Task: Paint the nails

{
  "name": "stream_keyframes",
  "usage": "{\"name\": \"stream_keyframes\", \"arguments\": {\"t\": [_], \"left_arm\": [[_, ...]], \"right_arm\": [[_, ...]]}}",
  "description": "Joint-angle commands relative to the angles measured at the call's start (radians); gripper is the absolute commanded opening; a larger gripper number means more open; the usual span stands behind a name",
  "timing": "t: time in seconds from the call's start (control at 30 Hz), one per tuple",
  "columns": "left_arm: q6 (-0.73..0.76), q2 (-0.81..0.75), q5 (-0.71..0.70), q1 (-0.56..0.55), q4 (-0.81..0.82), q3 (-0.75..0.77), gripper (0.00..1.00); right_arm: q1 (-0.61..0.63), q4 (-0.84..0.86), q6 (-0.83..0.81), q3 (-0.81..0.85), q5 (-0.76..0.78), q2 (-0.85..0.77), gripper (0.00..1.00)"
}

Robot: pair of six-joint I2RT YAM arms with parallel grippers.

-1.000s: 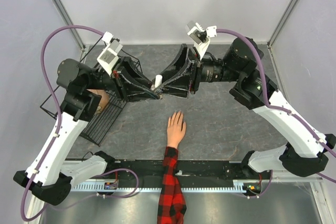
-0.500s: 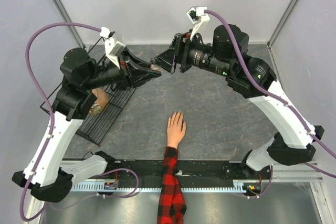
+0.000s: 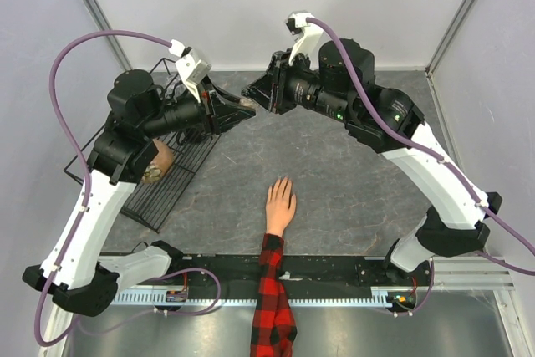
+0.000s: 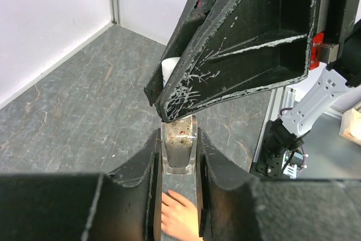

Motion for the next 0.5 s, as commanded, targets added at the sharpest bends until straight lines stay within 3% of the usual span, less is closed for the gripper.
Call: {"name": "stream_keyframes", "arguments": {"t": [0.0,0.03,0.07,0.1,0.13,0.17,0.2,0.27,0.33,0.37,0.4,0.47], "left_arm": [[-0.08,0.012,0.191,0.013,0.11,0.052,0.02],[-0.12,0.011,0.276,0.017,0.152,0.041,0.02],[-0.178,0.009,0.46,0.022,0.328,0.023,0.02],[-0.373,0.0,0.541,0.022,0.454,-0.041,0.02],[-0.513,-0.002,0.606,0.022,0.624,-0.084,0.02],[-0.671,0.001,0.681,0.023,0.846,-0.127,0.02],[-0.946,0.017,0.703,0.023,1.161,-0.183,0.02],[-1.135,0.034,0.735,0.022,1.351,-0.203,0.02],[-1.07,0.009,0.738,0.022,1.255,-0.208,0.02],[-0.945,0.0,0.737,0.022,1.179,-0.202,0.02],[-0.869,-0.012,0.727,0.022,0.985,-0.177,0.02],[-0.663,-0.044,0.67,0.022,0.816,-0.154,0.02]], "right_arm": [[0.009,0.049,-0.055,-0.017,-0.1,-0.026,0.0],[0.009,0.077,-0.067,-0.044,-0.192,-0.042,0.0],[0.006,0.112,-0.078,-0.074,-0.263,-0.078,0.0],[0.001,0.2,-0.084,-0.141,-0.349,-0.097,0.0],[-0.006,0.254,-0.069,-0.174,-0.566,-0.117,0.0],[-0.009,0.316,-0.044,-0.208,-0.671,-0.143,0.0],[-0.009,0.465,-0.008,-0.276,-0.787,-0.155,0.0],[-0.009,0.694,0.163,-0.381,-0.955,-0.189,0.0],[-0.011,0.73,0.22,-0.403,-0.997,-0.195,0.0],[-0.012,0.724,0.223,-0.404,-1.008,-0.197,0.0],[-0.022,0.723,0.227,-0.406,-1.006,-0.197,0.0],[-0.028,0.683,0.211,-0.407,-0.964,-0.21,0.0]]}}
